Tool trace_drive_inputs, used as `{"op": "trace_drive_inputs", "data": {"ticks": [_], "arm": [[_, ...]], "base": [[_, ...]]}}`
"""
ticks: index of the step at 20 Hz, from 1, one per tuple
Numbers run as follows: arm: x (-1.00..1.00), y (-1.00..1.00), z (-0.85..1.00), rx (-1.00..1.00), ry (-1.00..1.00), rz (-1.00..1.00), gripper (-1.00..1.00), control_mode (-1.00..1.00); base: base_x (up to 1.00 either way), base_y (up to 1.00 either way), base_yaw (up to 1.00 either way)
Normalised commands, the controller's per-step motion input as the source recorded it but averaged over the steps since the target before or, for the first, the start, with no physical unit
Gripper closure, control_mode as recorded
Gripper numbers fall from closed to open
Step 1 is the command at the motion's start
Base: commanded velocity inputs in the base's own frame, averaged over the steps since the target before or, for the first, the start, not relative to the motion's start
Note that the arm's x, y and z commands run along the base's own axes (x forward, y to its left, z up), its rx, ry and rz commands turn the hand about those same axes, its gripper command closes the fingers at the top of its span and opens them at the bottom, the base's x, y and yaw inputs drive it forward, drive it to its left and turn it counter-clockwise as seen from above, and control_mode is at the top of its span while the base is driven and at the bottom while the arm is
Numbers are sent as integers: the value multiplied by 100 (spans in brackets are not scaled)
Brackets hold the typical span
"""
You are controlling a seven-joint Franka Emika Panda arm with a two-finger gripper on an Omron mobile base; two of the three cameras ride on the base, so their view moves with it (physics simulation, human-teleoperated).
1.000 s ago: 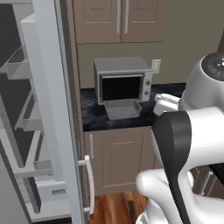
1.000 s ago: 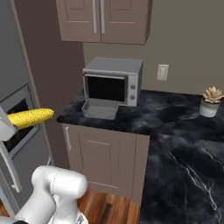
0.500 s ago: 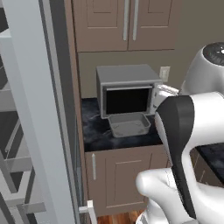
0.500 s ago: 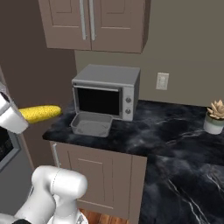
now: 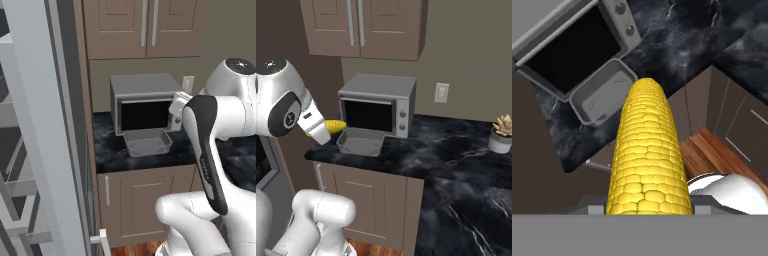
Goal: Take the corn and avocado out of the freezer and place them in the tupperware container on the counter. Then put the tupperware containing the vegetables back in the freezer.
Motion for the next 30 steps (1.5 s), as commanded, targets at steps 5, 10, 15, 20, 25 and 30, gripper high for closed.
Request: {"op": "trace_drive_inputs", "data": {"ticks": [5,10,15,20,25,30], "arm": [[90,0,-55,1,4,6,100,-100],[57,5,-29,1,2,-9,100,-100],[52,7,-36,3,4,-17,100,-100],[59,3,-42,10,8,-16,100,-100],[60,0,-43,12,5,-11,100,-100],[50,0,-38,9,2,-13,100,-100]], "base": [[0,0,0],[0,0,0],[0,0,0],[0,0,0],[0,0,0],[0,0,0]]}}
